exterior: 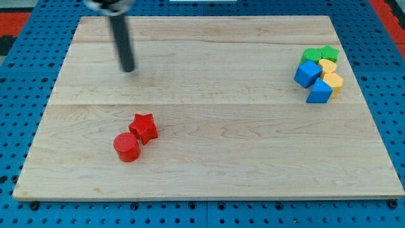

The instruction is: Separate the red blocks

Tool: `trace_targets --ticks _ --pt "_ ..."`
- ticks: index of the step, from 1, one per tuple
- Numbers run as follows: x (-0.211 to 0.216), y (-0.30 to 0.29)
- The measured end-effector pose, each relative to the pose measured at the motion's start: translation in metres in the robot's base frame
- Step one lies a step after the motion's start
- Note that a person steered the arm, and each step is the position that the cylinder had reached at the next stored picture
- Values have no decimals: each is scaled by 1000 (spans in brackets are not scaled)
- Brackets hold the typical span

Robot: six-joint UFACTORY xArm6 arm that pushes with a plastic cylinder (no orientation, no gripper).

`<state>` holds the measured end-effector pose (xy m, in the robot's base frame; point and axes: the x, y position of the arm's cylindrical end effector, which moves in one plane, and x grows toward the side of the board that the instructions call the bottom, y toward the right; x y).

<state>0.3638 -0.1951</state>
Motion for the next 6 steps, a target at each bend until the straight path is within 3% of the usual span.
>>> trace_targets --ticks 1,2,3,6 --pt "61 -83" --pt "135 -99" --pt "171 -61" --pt "157 189"
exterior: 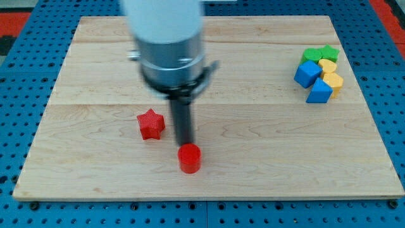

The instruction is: Separate the red blocks

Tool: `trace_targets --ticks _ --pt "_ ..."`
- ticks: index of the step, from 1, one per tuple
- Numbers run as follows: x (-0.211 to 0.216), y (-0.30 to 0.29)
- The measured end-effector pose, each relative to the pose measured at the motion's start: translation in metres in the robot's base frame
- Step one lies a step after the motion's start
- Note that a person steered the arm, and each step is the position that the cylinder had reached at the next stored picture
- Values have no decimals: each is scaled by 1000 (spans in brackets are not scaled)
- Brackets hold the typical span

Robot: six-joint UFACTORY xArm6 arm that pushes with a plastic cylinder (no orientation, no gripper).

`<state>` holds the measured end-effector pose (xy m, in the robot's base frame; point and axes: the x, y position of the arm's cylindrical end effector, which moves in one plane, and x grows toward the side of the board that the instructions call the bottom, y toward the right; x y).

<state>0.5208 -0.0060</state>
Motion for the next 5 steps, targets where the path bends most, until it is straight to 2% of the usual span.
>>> trace_targets --ticks 1,2,4,5 --pt "-11 23" --pt "7 -13" --pt "13 -117" --pt "1 -121"
